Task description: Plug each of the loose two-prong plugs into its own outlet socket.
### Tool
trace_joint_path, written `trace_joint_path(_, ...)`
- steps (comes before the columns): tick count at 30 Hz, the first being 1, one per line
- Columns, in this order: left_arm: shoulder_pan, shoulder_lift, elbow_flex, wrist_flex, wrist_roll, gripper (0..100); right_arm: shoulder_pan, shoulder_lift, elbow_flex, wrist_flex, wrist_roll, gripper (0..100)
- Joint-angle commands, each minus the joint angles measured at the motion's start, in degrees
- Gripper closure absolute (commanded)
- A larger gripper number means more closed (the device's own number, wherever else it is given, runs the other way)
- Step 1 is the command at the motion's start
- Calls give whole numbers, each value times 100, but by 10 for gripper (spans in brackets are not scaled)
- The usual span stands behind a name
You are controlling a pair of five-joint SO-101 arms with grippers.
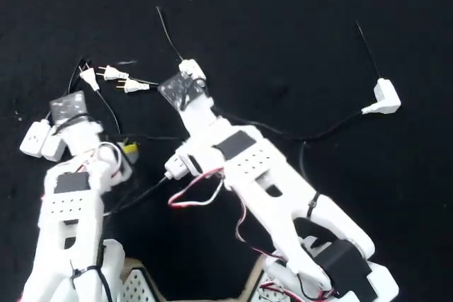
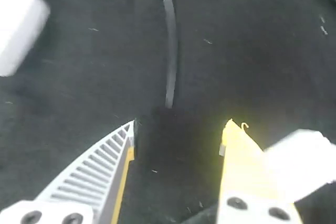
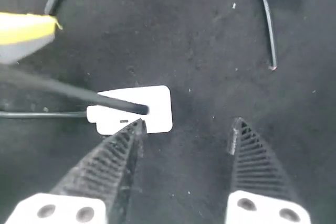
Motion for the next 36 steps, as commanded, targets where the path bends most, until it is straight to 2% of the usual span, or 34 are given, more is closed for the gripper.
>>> trace_joint_path(1,-523,-44,-418,-114,44,734,-9,-101,-892,677,97,751)
trace_joint_path(5,-1121,-44,-593,-70,44,734,9,-171,-1420,1380,826,751)
trace_joint_path(8,-1508,-44,-664,-70,-62,734,9,-418,-1552,1767,1881,751)
trace_joint_path(16,-2853,-44,-259,-70,-1785,734,-440,-901,-1095,2593,4492,750)
trace_joint_path(19,-3257,-44,-48,-70,-2180,734,-563,-857,-1095,2532,5099,749)
trace_joint_path(22,-3433,-44,259,-70,-2462,734,-607,-857,-1279,2462,5187,749)
trace_joint_path(25,-3442,-44,593,-97,-2673,734,-642,-857,-1473,3051,5345,749)
trace_joint_path(30,-3451,-44,716,-114,-2752,734,-1116,-866,-1314,3912,5864,751)
trace_joint_path(32,-3451,-44,725,-97,-2743,734,-1345,-857,-1059,3692,5837,751)
trace_joint_path(36,-3459,-44,743,-79,-2725,734,-1574,-822,-312,2444,5354,751)
